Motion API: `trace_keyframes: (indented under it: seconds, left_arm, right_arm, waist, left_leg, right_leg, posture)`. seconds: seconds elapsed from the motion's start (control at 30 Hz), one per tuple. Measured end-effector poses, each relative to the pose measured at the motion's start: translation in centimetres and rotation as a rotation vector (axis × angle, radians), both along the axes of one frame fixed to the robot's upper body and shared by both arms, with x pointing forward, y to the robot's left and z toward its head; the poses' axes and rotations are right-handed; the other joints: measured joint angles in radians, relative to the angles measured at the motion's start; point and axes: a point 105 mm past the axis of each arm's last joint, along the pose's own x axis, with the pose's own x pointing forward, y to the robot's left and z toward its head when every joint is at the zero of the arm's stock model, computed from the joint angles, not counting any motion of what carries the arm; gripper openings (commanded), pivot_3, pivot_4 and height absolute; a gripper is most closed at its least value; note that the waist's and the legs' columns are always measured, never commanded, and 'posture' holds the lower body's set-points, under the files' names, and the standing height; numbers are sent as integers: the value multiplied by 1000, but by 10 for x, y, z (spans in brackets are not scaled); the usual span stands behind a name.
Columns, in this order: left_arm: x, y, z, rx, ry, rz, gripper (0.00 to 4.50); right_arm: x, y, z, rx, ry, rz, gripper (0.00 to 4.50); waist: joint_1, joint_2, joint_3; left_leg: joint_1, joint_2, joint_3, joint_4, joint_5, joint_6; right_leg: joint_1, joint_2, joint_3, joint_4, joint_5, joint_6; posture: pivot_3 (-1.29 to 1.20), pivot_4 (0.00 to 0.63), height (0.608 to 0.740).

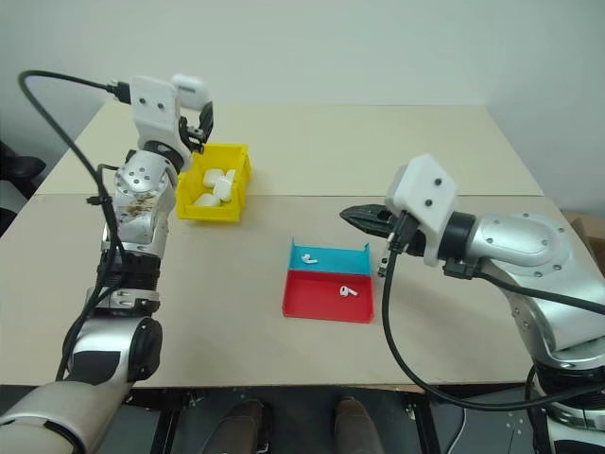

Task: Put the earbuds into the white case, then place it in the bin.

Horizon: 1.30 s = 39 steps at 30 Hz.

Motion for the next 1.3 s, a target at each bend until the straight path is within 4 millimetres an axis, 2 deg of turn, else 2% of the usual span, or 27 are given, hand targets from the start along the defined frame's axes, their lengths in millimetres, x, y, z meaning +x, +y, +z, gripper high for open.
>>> trace_keyframes:
  seconds: [0.03, 0.1, 0.2, 0.37, 0.43, 0.53, 0.6, 0.73, 0.83, 1.0, 1.17, 1.3]
  left_arm:
    - [4, 1, -13, 9, 48, 12, 2763]
    - [8, 2, -32, 3, 120, 21, 3481]
    - [10, 3, -41, -1, 167, 25, 4465]
    - [10, -1, -39, -4, 153, 10, 4491]
    - [5, -13, -30, -75, 115, -89, 4491]
    - [-17, -30, -15, -171, 49, -346, 4491]
    - [-37, -32, -15, -142, 29, -462, 4491]
    - [-70, -10, -40, -52, 128, -516, 4491]
    - [-100, -2, -54, 15, 207, -601, 4491]
    - [-149, 8, -48, 158, 290, -776, 4491]
    - [-177, 4, -52, 211, 363, -898, 4491]
    - [-185, 2, -54, 206, 370, -913, 4491]
  right_arm:
    - [2, 0, -6, -15, 14, -9, 21]
    - [5, -1, -13, -33, 30, -25, 0]
    - [6, -3, -15, -45, 24, -42, 0]
    - [5, -5, -21, -55, 38, -54, 0]
    - [5, -6, -21, -64, 36, -56, 0]
    - [4, -8, -23, -80, 35, -53, 0]
    - [2, -14, -27, -104, 38, -53, 0]
    - [-6, -32, -39, -174, 55, -45, 0]
    - [-13, -40, -40, -198, 43, -13, 0]
    - [-22, -62, -32, -227, -62, 31, 0]
    - [-22, -77, -40, -260, -53, 50, 0]
    - [-19, -84, -38, -272, -59, 45, 0]
  waist:
    - [0, 0, 0]
    - [2, 0, 0]
    - [3, 0, 0]
    - [4, 0, 0]
    - [3, 0, 0]
    - [0, 0, 0]
    - [-7, 0, 0]
    - [-8, 0, 0]
    - [-5, 0, 0]
    - [1, 0, 0]
    - [-1, 0, 0]
    - [-3, 0, 0]
  left_leg:
    - [-2, 0, 0, 0, 0, 0]
    - [-4, 0, 0, 0, 0, 0]
    - [-5, 0, 0, 0, 0, 0]
    - [-5, -1, 0, 0, 0, 0]
    - [-5, -1, 0, 1, 0, 0]
    - [-5, 0, 0, 1, 0, 0]
    - [-3, 0, 1, 0, 0, 0]
    - [-1, 1, 1, 0, 0, 0]
    - [2, 1, 1, 1, 0, 0]
    - [5, 1, 3, 1, 0, 0]
    - [6, 2, 4, 1, 0, 0]
    - [7, 2, 4, 1, 0, 0]
  right_leg:
    - [-1, 0, 0, 0, 0, 0]
    - [-3, -1, -1, 0, 0, 0]
    - [-3, -1, -1, -1, 0, 0]
    - [-3, -1, -2, -1, 0, 0]
    - [-3, -1, -2, 0, 0, 0]
    - [-3, -1, -1, 0, 0, 0]
    - [-3, -1, 0, 0, 0, 0]
    - [-2, -1, 1, 1, 0, 0]
    - [1, -1, 1, 1, 0, 0]
    - [4, -1, 1, 1, 0, 0]
    - [3, -1, 2, 1, -1, -1]
    - [3, 0, 2, 2, -1, -1]
  posture:
    - [0, 150, 740]
    - [0, 150, 740]
    - [0, 150, 740]
    - [0, 150, 740]
    - [0, 150, 740]
    - [0, 150, 740]
    - [0, 150, 740]
    - [0, 150, 740]
    - [0, 150, 740]
    - [0, 150, 740]
    - [0, 150, 740]
    - [0, 150, 740]
